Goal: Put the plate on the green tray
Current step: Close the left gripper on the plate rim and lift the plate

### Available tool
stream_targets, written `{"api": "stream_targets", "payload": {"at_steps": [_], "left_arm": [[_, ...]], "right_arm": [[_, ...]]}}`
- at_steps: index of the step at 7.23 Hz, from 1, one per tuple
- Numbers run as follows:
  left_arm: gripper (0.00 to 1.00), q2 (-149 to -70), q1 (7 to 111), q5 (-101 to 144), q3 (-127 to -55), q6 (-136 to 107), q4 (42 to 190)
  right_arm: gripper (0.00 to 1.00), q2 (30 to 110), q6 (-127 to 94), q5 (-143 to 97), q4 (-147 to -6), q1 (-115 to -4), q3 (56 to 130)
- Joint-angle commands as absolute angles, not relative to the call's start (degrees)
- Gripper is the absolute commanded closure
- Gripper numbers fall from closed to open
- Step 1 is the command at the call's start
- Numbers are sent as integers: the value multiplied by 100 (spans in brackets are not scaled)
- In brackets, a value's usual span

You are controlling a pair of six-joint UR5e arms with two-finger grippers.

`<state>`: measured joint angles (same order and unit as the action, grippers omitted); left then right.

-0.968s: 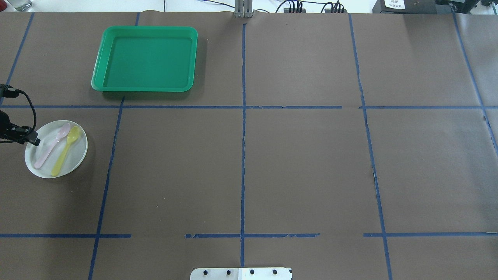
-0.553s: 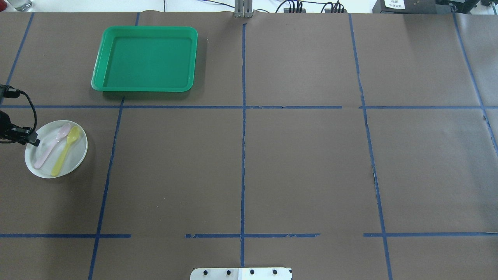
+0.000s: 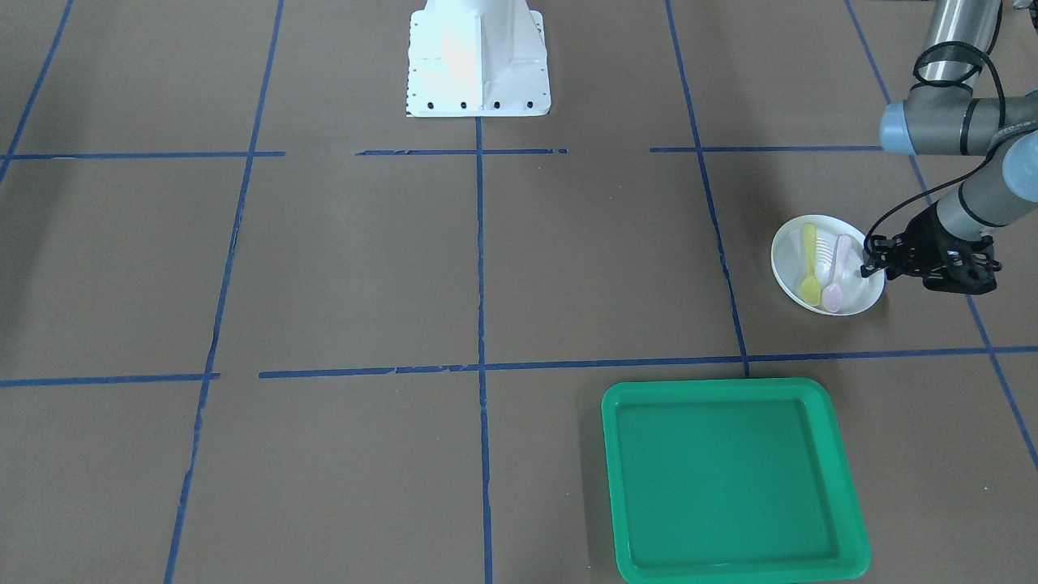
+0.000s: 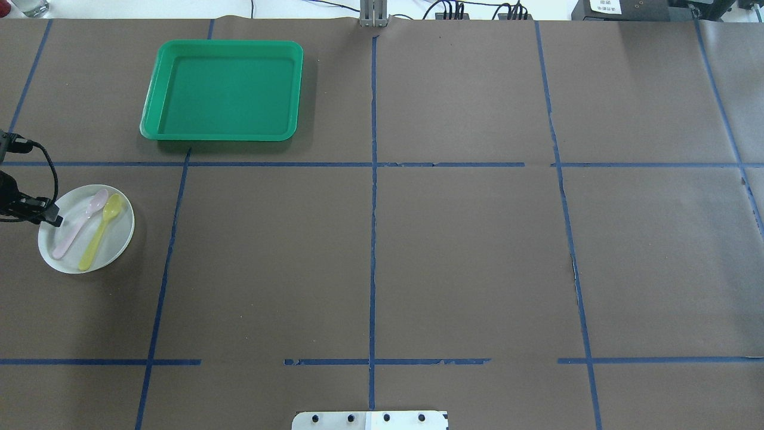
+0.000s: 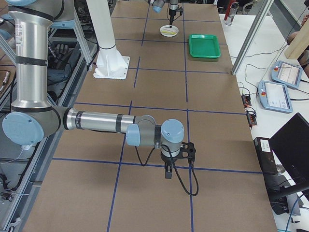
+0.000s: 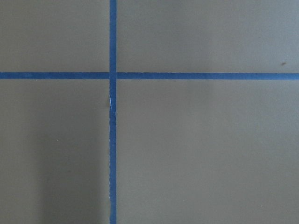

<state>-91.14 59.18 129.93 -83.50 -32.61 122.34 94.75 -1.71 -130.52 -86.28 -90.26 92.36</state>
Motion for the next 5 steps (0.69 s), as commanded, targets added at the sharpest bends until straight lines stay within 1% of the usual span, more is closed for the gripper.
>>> {"api": "stream_targets", "payload": {"at_steps": [1, 2, 3, 5], "left_arm": [[85, -9106, 5915, 13017, -8358, -3252, 12243], [100, -9088, 5924, 13017, -8376, -3252, 12243], [100, -9079, 5924, 13025, -8419, -3243, 12243], [100, -9044, 5959, 13942, -8429, -2729, 12156]], "right_arm": [[0, 9475, -167, -13052, -8631, -9026, 9237], [0, 9475, -167, -13052, -8631, -9026, 9237], [0, 9475, -167, -13052, -8631, -9026, 9229], [0, 9475, -167, -13052, -8631, -9026, 9237]]}}
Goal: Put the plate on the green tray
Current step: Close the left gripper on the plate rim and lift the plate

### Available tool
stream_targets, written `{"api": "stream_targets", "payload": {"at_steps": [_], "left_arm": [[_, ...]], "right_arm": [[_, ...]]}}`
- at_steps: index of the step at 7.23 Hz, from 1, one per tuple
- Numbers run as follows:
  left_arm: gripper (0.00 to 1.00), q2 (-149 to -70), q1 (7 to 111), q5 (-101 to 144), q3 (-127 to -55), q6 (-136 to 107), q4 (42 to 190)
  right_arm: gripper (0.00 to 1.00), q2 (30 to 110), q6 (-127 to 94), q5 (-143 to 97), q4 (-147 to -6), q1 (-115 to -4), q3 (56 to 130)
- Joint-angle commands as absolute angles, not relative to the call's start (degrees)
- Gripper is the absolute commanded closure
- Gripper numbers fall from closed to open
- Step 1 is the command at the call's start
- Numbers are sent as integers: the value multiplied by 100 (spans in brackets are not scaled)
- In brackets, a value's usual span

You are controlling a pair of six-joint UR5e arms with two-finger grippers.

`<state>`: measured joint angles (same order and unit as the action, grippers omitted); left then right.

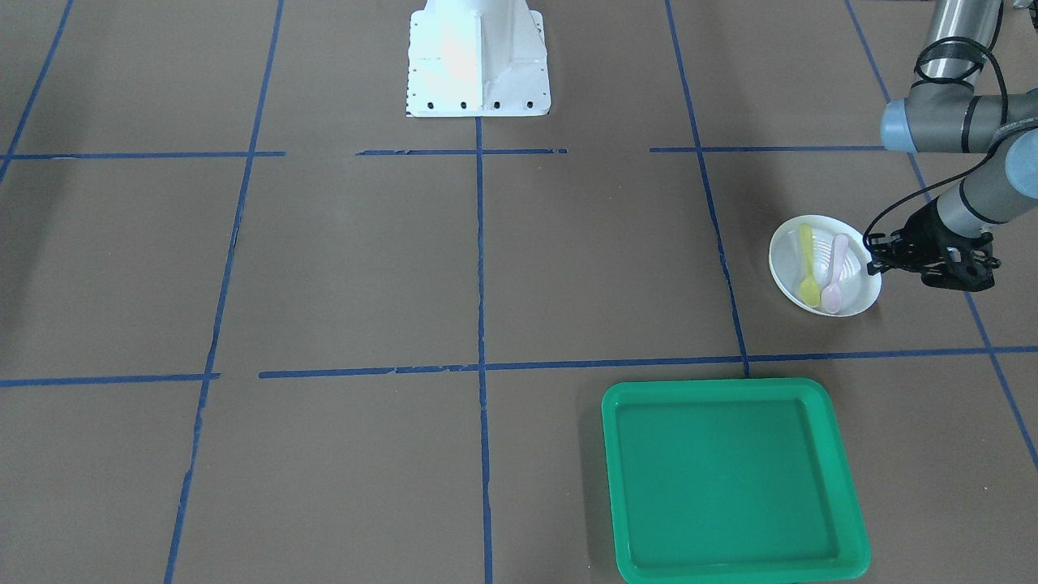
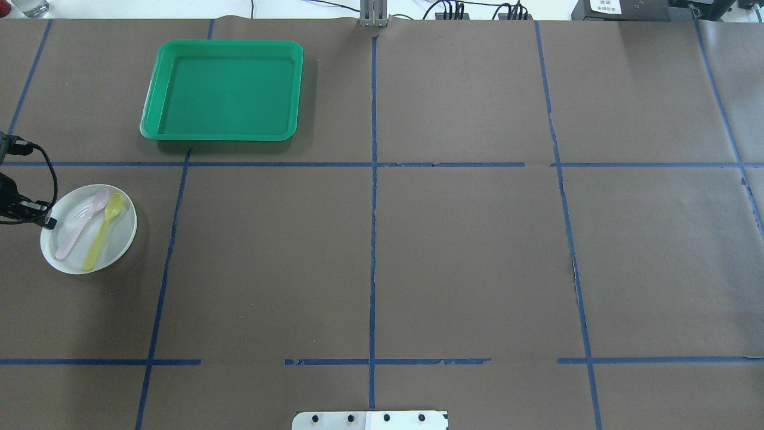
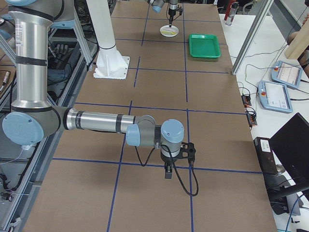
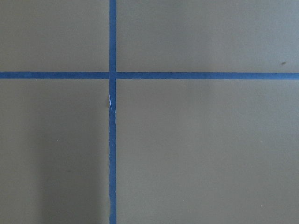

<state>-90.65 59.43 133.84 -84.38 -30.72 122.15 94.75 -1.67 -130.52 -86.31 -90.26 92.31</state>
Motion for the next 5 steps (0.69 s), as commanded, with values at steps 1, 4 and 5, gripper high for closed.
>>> {"api": "stream_targets", "payload": {"at_steps": [1, 4, 5], "left_arm": [[100, -9053, 6290, 14435, -8429, -2620, 12129], [100, -9035, 6748, 15676, -8455, -2602, 12067], [100, -9035, 7028, 15697, -8559, -2610, 12059]], "right_arm": [[0, 9475, -167, -13052, -8631, -9026, 9237], [0, 9475, -167, -13052, -8631, -9026, 9237], [0, 9475, -167, -13052, -8631, -9026, 9237]]}}
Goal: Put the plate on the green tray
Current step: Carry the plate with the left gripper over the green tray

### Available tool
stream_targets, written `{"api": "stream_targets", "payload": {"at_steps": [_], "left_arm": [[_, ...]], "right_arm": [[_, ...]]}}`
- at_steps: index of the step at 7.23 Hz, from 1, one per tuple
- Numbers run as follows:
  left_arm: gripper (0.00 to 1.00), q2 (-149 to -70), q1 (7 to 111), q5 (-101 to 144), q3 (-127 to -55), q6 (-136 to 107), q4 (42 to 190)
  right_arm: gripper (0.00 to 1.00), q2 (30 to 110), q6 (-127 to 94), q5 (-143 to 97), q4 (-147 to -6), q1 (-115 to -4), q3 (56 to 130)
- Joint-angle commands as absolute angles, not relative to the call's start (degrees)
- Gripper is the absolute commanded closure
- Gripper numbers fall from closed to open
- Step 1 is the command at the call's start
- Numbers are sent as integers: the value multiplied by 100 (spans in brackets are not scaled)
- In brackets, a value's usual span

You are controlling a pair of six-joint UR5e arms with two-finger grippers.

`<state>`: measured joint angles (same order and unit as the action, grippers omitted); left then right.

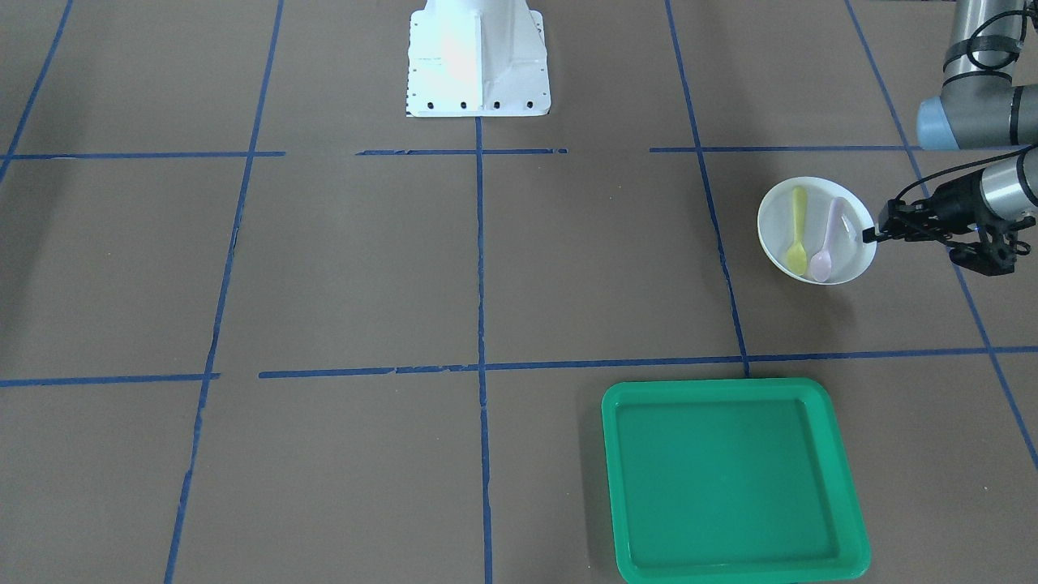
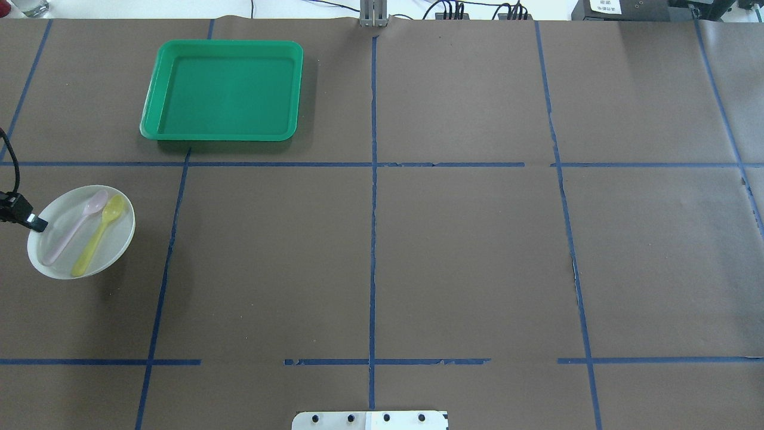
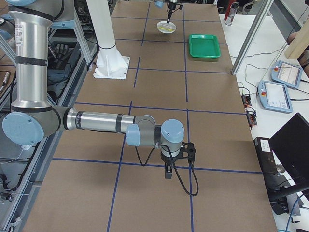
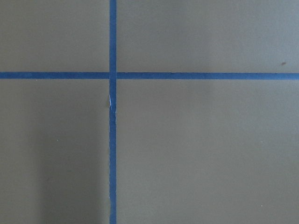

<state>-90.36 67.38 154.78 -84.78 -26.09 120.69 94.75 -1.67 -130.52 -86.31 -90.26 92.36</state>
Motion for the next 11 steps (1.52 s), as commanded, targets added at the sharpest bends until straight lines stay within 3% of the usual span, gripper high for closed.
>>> {"api": "stream_targets", "payload": {"at_steps": [1, 5, 7, 11], "left_arm": [[100, -9105, 7153, 15662, -8595, -2767, 12006], [100, -10763, 6857, 14986, -7833, -5284, 11856], [100, -11484, 6531, 14538, -7097, -6157, 11970], [100, -12066, 6172, 13539, -5996, -8826, 14014]], "right_arm": [[0, 9475, -167, -13052, -8622, -9026, 9237], [0, 9475, -167, -13052, -8631, -9026, 9237], [0, 9475, -167, -13052, -8631, -9026, 9237], [0, 9475, -167, -13052, -8631, -9026, 9229]]}}
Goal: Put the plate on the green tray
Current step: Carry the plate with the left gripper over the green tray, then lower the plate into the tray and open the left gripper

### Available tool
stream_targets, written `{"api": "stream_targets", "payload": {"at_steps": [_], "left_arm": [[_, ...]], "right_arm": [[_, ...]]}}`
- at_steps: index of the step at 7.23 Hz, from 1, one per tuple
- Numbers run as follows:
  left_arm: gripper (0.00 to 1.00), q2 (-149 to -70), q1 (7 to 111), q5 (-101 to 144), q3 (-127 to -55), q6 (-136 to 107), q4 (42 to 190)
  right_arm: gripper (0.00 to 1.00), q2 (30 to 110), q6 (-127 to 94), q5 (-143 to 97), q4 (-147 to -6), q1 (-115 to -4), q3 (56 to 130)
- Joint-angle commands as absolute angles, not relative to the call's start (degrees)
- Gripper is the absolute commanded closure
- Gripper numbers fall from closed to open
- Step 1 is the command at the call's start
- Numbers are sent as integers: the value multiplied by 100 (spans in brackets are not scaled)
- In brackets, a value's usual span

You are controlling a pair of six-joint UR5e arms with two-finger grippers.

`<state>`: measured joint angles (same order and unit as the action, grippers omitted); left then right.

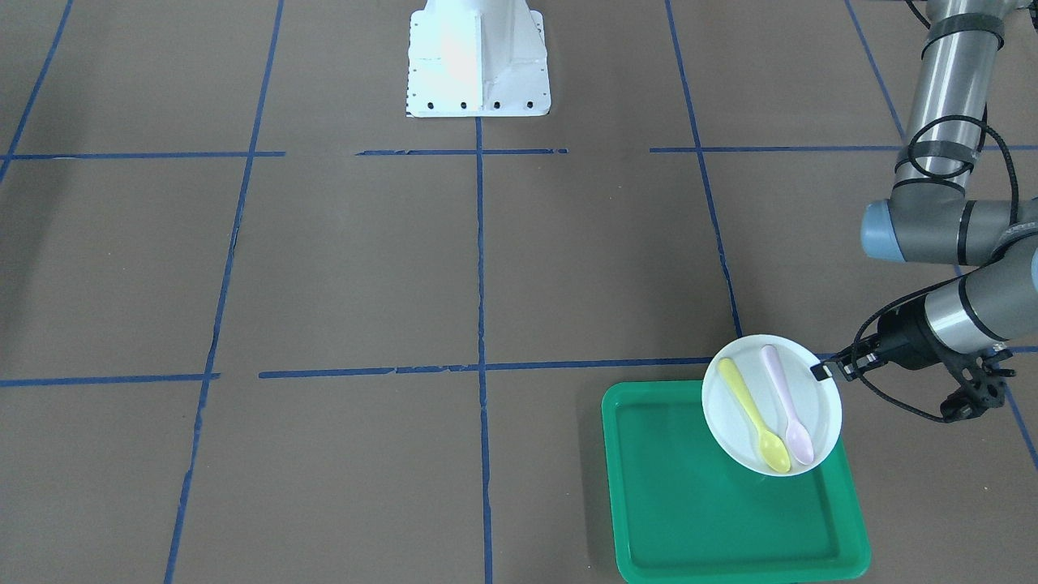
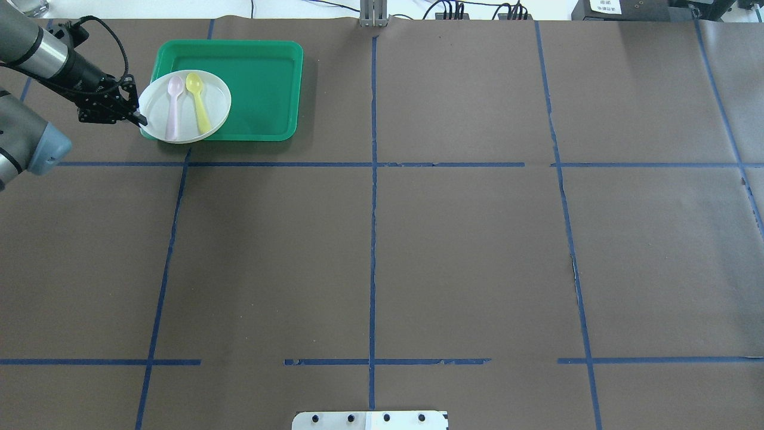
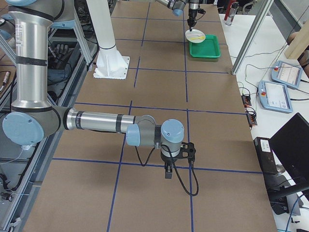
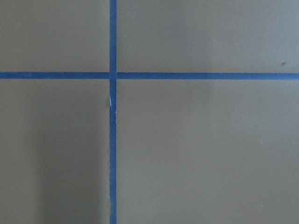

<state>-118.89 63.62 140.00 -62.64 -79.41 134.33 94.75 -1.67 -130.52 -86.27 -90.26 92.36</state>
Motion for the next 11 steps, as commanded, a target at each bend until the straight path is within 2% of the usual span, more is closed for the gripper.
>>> {"api": "stream_targets", "payload": {"at_steps": [1, 5, 6, 7, 11], "left_arm": [[100, -12189, 6048, 13274, -5855, -9355, 14271], [100, -12261, 5766, 12894, -5642, -9932, 14792], [10, -12226, 5740, 12876, -5643, -9871, 14992], [0, -12199, 5713, 12876, -5643, -9879, 15072], [0, -12190, 5888, 12937, -5800, -9835, 15038]], "right_arm": [[0, 9475, -167, -13052, -8631, -9026, 9237], [0, 9475, -167, -13052, -8622, -9026, 9237], [0, 9475, -167, -13052, -8631, -9026, 9237], [0, 9475, -167, -13043, -8631, -9026, 9237], [0, 9475, -167, -13052, -8631, -9026, 9237]]}}
